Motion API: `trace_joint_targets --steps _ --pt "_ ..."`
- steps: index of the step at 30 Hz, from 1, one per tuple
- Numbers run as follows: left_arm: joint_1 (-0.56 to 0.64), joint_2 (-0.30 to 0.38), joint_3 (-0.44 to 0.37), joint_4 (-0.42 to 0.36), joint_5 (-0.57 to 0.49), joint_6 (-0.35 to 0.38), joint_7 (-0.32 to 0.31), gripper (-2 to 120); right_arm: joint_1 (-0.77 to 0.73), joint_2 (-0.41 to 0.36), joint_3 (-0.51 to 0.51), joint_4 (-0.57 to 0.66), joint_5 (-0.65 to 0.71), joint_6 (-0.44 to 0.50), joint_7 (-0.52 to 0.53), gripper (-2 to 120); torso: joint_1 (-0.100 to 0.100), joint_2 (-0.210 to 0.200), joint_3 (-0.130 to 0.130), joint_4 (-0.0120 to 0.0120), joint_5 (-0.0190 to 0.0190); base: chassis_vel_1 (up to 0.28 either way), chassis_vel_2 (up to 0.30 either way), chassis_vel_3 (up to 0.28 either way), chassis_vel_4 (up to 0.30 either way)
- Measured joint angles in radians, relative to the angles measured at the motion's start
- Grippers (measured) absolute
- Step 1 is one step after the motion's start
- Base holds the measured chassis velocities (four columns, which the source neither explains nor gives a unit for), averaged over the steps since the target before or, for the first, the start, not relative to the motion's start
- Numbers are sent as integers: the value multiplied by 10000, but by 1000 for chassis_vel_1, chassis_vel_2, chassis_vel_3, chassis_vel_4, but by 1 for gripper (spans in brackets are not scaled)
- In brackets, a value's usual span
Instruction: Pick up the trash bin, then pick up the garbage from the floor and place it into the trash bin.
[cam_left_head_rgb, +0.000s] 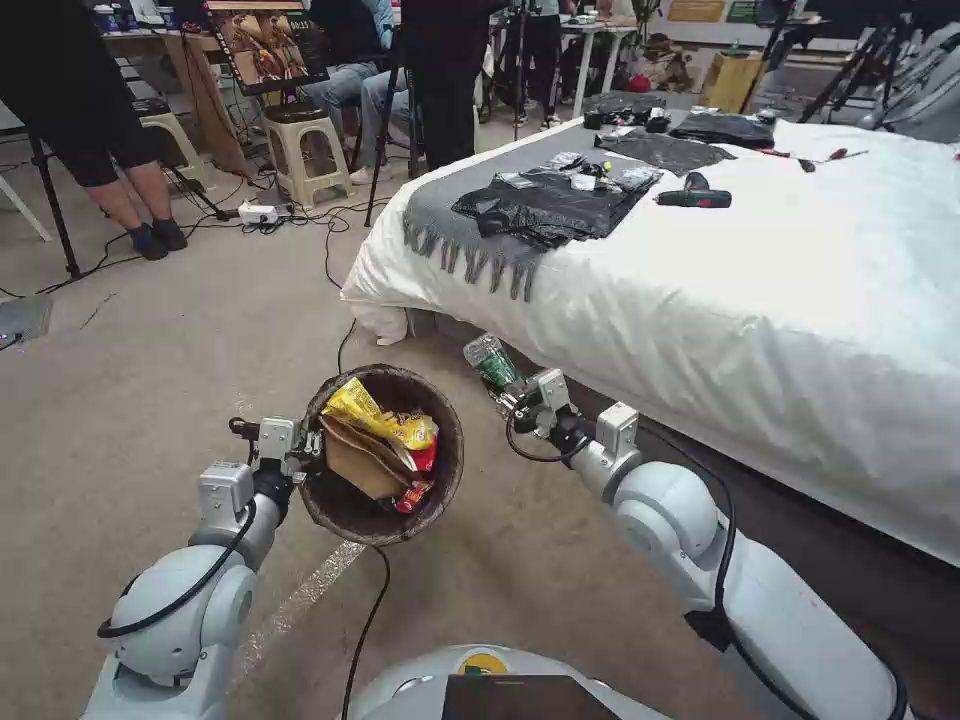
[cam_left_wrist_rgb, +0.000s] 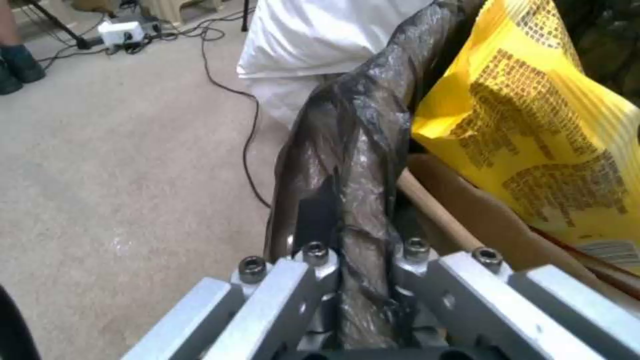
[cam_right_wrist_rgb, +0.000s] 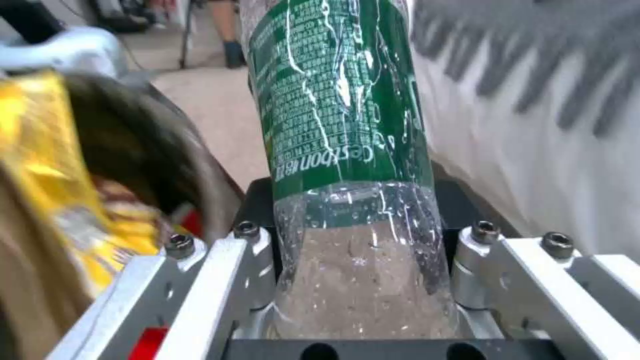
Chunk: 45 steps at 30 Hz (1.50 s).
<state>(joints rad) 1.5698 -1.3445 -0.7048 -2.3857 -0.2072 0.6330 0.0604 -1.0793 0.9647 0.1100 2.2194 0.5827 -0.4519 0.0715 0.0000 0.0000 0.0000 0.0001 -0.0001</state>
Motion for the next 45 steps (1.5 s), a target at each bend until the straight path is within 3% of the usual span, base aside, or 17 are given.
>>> trace_joint_targets --steps 13,21,29,45 --pt "1 -40 119 32 97 3 -4 3 1136 -438 -441 738 991 -495 -317 33 0 0 0 -2 0 0 0 0 0" --pt "19 -52 146 18 108 7 -3 3 2572 -576 -1743 746 1756 -723 -299 33 0 0 0 0 0 0 0 0 0" --pt "-3 -70 206 -2 131 16 -14 3 3480 -394 -3004 447 1888 -872 -162 33 0 0 0 0 0 0 0 0 0" --pt "-18 -51 138 -32 88 20 -7 3 3887 61 -4178 -697 1530 -1069 212 33 0 0 0 -1 -1 0 0 0 0"
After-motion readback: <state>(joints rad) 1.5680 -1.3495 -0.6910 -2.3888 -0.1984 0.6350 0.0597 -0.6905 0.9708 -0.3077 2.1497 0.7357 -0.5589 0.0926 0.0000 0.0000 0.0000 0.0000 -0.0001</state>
